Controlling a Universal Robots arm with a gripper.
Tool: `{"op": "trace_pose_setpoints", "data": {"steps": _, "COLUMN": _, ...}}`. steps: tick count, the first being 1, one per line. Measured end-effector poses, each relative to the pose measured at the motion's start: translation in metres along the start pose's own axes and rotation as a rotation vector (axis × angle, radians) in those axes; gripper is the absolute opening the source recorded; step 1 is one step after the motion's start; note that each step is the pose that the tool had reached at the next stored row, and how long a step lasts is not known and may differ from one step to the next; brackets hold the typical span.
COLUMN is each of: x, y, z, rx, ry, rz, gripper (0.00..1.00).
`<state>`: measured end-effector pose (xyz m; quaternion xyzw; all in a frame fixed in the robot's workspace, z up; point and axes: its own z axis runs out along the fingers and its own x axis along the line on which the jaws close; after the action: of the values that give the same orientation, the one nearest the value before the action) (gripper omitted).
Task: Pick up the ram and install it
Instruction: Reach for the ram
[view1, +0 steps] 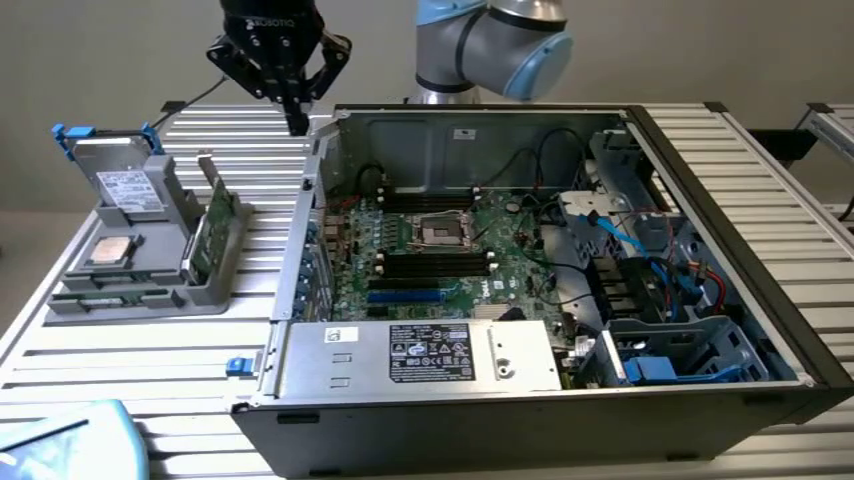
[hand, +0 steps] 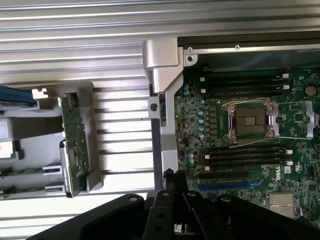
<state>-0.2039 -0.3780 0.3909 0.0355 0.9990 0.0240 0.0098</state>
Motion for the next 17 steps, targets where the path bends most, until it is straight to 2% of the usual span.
{"op": "trace_pose_setpoints", "data": {"steps": 8, "x": 0.037, "y": 0.0060, "z": 0.0014, "rx": 0.0000, "ry": 0.0001, "rz": 0.000, "gripper": 0.11}}
{"op": "trace_pose_setpoints", "data": {"steps": 17, "x": 0.078, "y": 0.0071, "z": 0.0034, "rx": -0.0001, "ry": 0.0000, "rz": 0.000, "gripper": 0.11}}
